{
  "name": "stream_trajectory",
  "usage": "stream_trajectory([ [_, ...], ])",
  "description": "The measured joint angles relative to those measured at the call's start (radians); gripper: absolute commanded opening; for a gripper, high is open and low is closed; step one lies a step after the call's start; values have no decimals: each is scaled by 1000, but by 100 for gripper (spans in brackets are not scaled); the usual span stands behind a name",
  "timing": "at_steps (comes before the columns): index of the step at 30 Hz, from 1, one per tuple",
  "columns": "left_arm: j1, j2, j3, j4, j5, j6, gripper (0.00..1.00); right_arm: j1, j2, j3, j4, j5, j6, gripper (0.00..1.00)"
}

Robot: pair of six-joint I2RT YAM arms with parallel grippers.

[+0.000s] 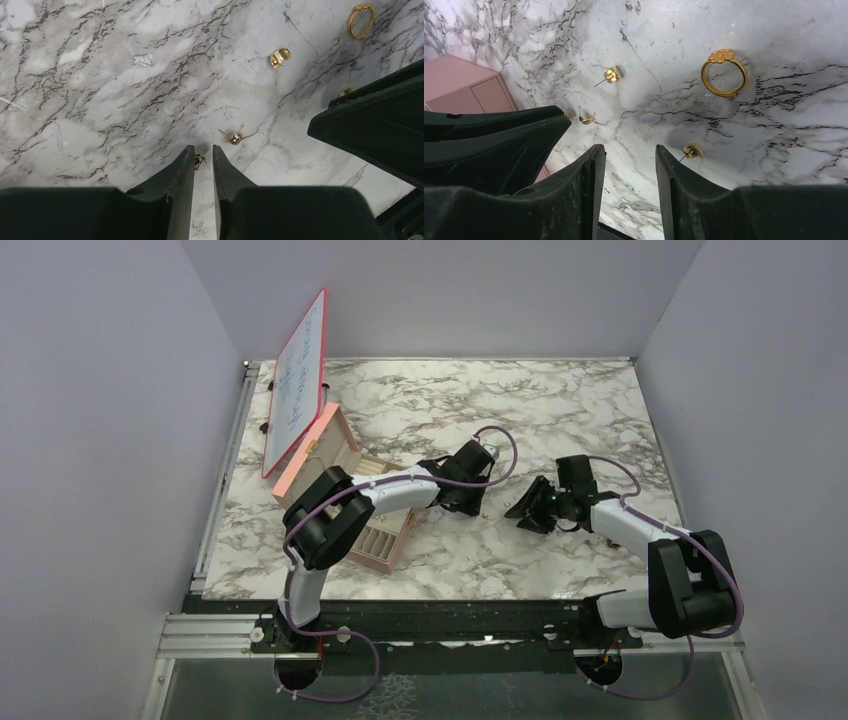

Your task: Organize the mixed jewelry

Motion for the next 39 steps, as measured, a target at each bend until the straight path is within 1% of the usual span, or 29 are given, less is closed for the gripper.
stream_trajectory([
  [3, -6, 0, 0, 0, 0, -1, 14, 0, 0, 0, 0, 1, 0, 46],
  [9, -11, 8, 7, -5, -7, 0, 0, 0, 0, 0, 0, 4, 0, 45],
  [17, -11, 15, 23, -15, -23, 3, 0, 0, 0, 0, 0, 8, 0, 46],
  [20, -11, 15, 30, -25, -23, 3, 14, 0, 0, 0, 0, 8, 0, 45],
  [22, -11, 15, 32, -30, -23, 3, 21, 0, 0, 0, 0, 8, 0, 46],
  [26, -11, 14, 32, -49, -23, -7, 28, 0, 0, 0, 0, 8, 0, 46],
  [29, -11, 13, 32, -74, -34, -23, 32, 0, 0, 0, 0, 8, 0, 46],
  [32, -11, 10, 32, -98, -50, -36, 32, 0, 0, 0, 0, 7, 0, 46],
  [39, -11, -2, 32, -124, -68, -46, 28, 0, 4, 0, 3, 7, 0, 45],
])
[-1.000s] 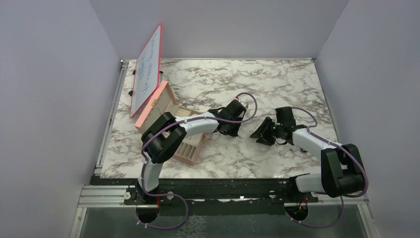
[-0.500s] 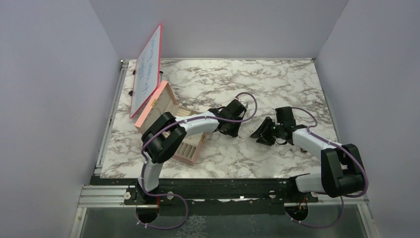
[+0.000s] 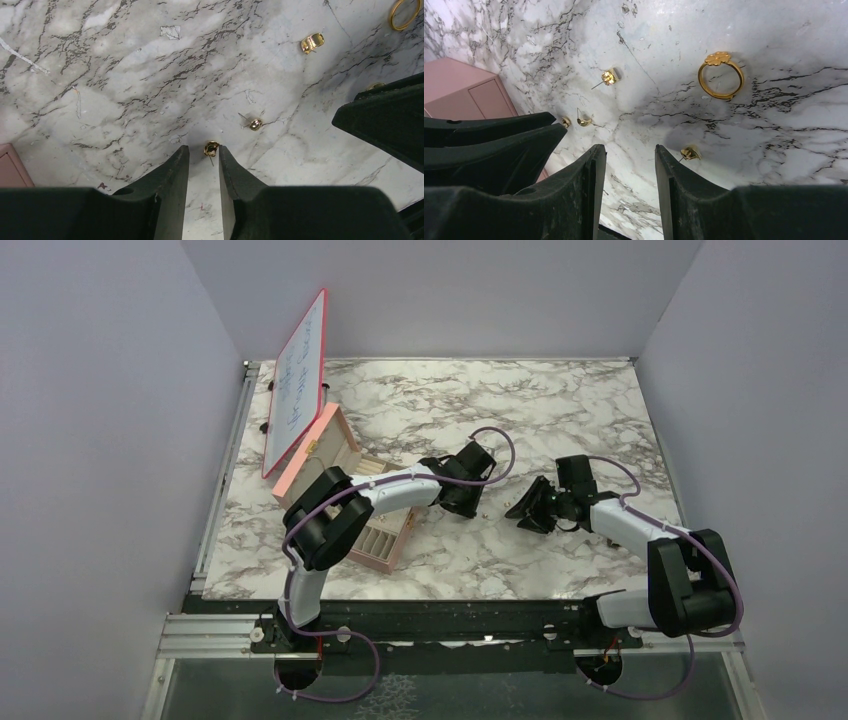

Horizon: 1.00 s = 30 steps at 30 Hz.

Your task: Organize the mixed jewelry

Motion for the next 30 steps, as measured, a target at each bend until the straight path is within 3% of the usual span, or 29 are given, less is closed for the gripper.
stream_trajectory([
  [10, 0, 0, 20, -7, -4, 0, 17, 0, 2, 0, 1, 0, 0, 45],
  [30, 0, 0, 20, -9, -1, 0, 16, 0, 11, 0, 1, 0, 0, 45],
])
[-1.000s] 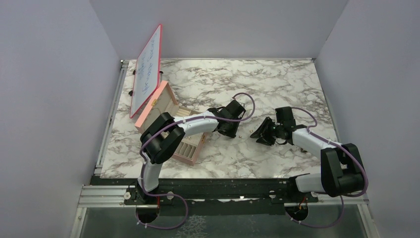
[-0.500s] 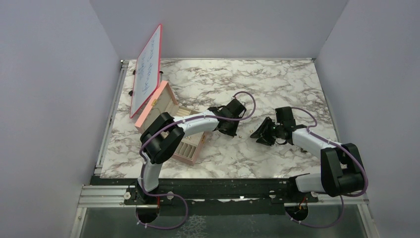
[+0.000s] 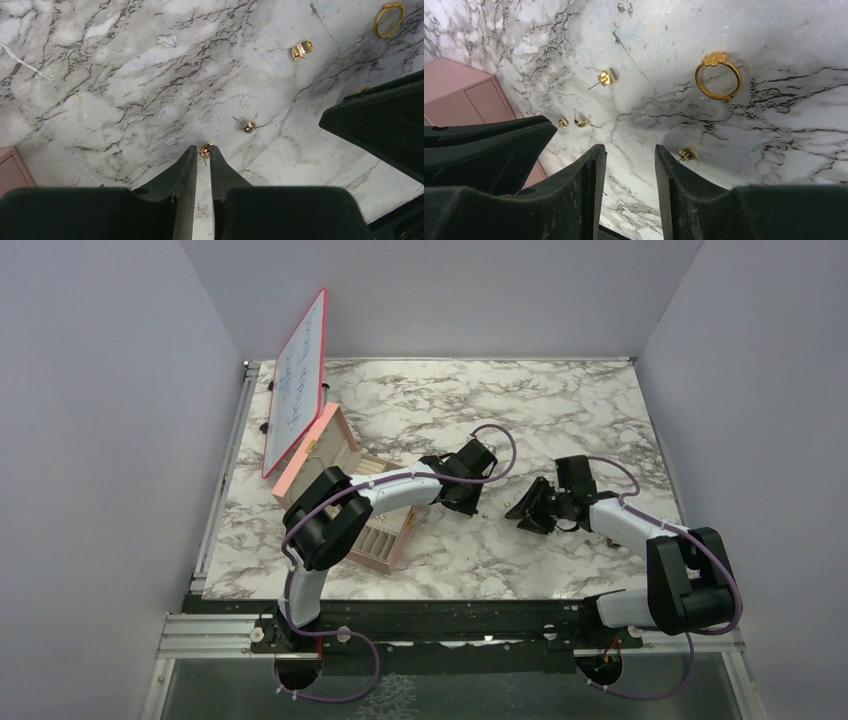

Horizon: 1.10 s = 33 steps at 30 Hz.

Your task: Organize the mixed jewelry

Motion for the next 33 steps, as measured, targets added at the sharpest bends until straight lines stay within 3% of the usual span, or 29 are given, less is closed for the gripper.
stream_trajectory([
  [11, 0, 0, 0, -11, 0, -3, 19, 0, 5, 0, 0, 0, 0, 45],
  [26, 0, 2, 0, -29, 16, -2, 14, 0, 8, 0, 0, 0, 0, 45],
  [33, 0, 6, 0, -29, 32, -2, 1, 0, 9, 0, 0, 0, 0, 45],
])
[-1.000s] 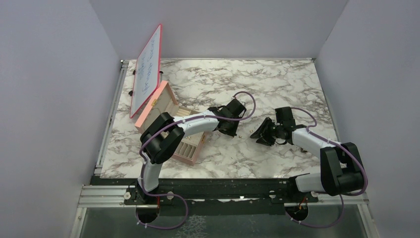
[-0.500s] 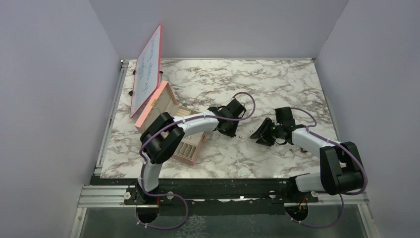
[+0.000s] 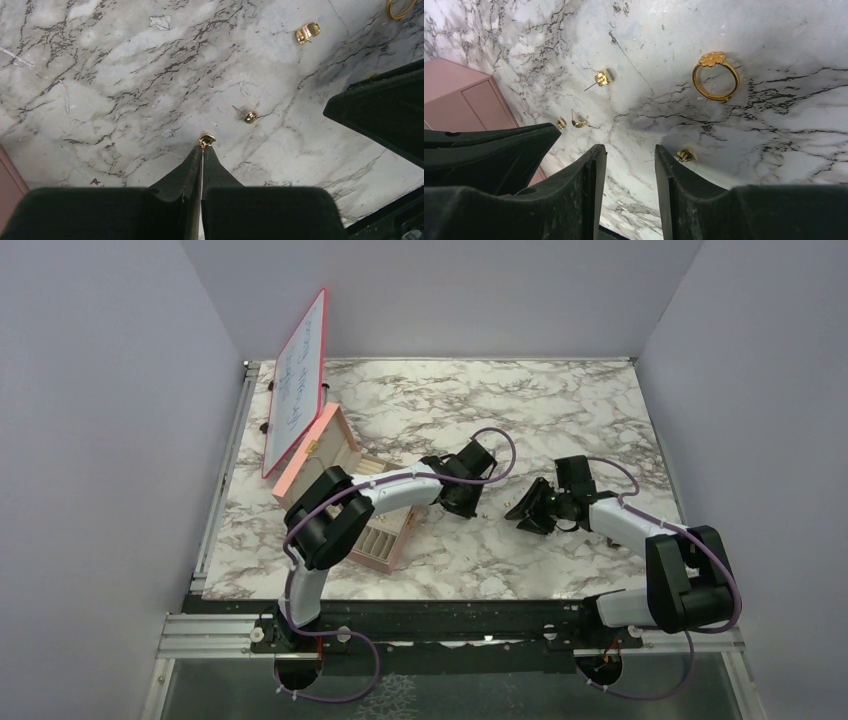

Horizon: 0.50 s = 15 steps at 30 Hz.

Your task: Organize the mixed jewelry

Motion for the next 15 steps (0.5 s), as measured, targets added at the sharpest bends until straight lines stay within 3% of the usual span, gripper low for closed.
stream_trajectory([
  [8, -2, 13, 0, 0, 1, 5, 0, 0, 0, 0, 0, 0, -1, 46],
  [15, -1, -7, -12, 27, 11, 31, 0, 0, -37, 0, 10, -25, -27, 64],
])
